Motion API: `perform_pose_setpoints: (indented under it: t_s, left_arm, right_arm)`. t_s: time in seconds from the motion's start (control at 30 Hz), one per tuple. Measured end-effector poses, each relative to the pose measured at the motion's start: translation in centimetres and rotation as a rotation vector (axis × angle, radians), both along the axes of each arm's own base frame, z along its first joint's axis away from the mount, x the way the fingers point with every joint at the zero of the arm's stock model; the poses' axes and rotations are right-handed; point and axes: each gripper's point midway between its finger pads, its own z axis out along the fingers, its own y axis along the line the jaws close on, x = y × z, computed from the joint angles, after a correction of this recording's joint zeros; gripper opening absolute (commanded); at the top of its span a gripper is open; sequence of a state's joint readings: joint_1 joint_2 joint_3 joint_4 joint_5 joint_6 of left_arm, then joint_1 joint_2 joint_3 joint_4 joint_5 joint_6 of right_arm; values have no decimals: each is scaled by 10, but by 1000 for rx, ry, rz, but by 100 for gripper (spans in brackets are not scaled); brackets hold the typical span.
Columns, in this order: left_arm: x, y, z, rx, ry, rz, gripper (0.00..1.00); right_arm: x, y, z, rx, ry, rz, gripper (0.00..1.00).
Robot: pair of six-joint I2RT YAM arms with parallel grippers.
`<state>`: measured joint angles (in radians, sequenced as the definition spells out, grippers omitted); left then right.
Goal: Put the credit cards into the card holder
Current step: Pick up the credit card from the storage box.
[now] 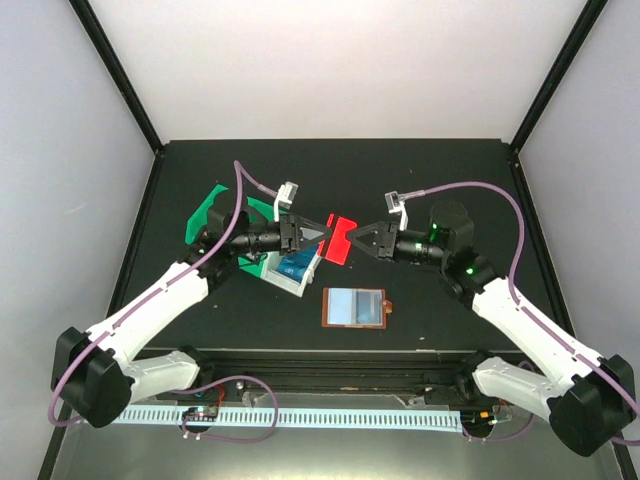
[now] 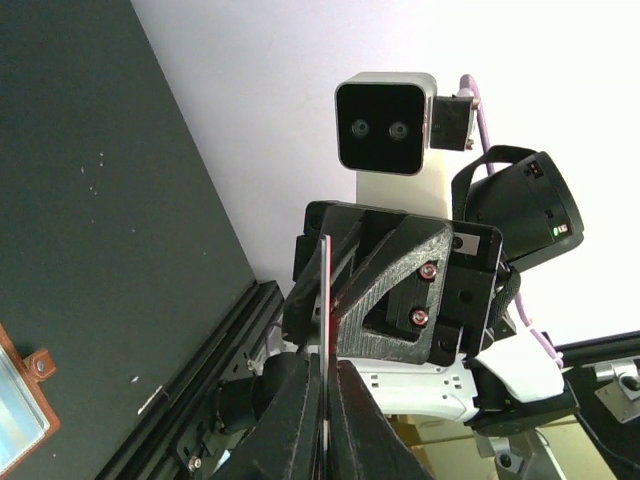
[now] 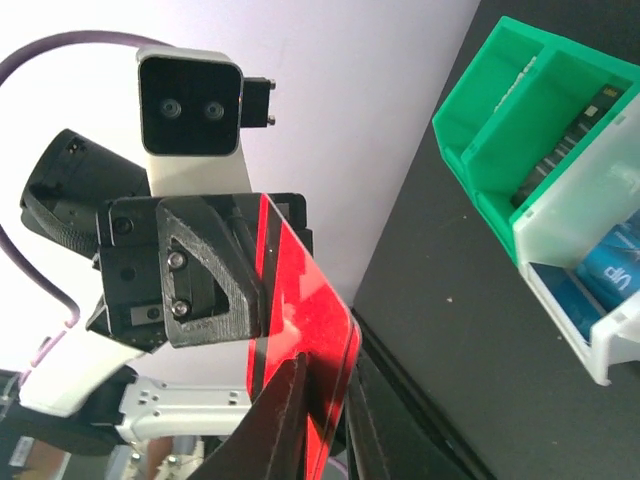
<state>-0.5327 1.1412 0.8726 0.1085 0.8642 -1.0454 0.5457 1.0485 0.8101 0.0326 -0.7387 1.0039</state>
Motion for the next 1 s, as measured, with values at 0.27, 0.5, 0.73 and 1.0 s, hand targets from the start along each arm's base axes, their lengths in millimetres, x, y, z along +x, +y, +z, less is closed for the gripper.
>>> perform_pose_setpoints:
  t_s: [0.27, 0.5, 0.73, 1.0]
  left_arm:
    - [-9, -4, -15, -1, 14, -18, 14]
    - [-13, -8, -12, -20, -5, -63, 15]
    - [-22, -13, -11, -33, -16, -126, 2]
    - [-24, -15, -7, -48, -20, -135, 2]
  right_arm:
    - [-13, -7, 3, 38, -61, 5, 1]
    - [-12, -7, 7, 48, -78, -1, 2]
    - [-6, -8, 1, 24, -81, -30, 38]
    - [0, -4, -2, 26, -79, -28, 30]
